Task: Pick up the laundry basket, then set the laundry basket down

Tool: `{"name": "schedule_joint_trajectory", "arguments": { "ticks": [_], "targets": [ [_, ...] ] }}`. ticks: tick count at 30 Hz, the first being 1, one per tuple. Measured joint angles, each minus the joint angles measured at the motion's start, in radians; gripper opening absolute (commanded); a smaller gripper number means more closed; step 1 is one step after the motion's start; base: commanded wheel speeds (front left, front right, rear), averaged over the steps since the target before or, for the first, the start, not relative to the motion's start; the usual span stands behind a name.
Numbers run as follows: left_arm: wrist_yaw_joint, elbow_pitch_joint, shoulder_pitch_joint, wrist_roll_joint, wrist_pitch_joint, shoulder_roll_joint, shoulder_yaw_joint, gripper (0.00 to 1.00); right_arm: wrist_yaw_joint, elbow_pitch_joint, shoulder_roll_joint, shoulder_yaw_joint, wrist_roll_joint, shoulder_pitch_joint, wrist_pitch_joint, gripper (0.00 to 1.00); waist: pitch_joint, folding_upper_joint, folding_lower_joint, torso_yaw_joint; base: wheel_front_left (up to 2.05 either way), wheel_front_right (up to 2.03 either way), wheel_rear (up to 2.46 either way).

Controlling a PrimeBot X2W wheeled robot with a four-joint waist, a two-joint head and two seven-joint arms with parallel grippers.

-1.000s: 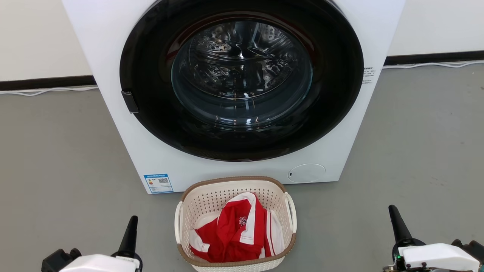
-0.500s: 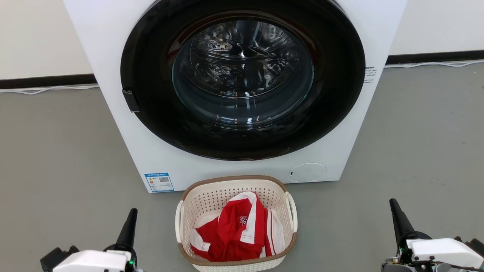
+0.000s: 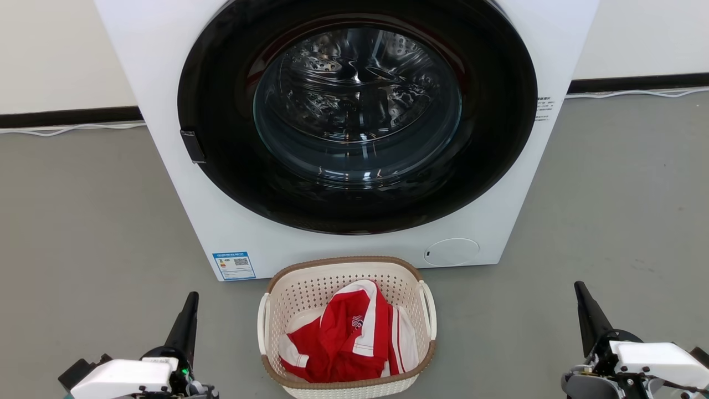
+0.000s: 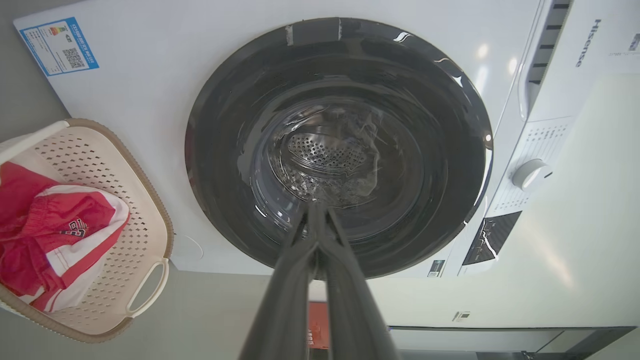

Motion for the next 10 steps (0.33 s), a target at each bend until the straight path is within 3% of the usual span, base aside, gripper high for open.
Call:
{"name": "schedule_joint_trajectory", "arguments": {
  "ticks": [10],
  "targets": [
    [-0.006, 0.004, -0.021, -0.057, 0.010, 0.000, 0.007, 0.00, 0.000, -0.002, 0.000, -0.005, 0.046, -0.017, 0.014, 0.00, 0.001, 0.0000, 0.0000, 0.001, 0.00, 0.00, 0.00]
  ]
}}
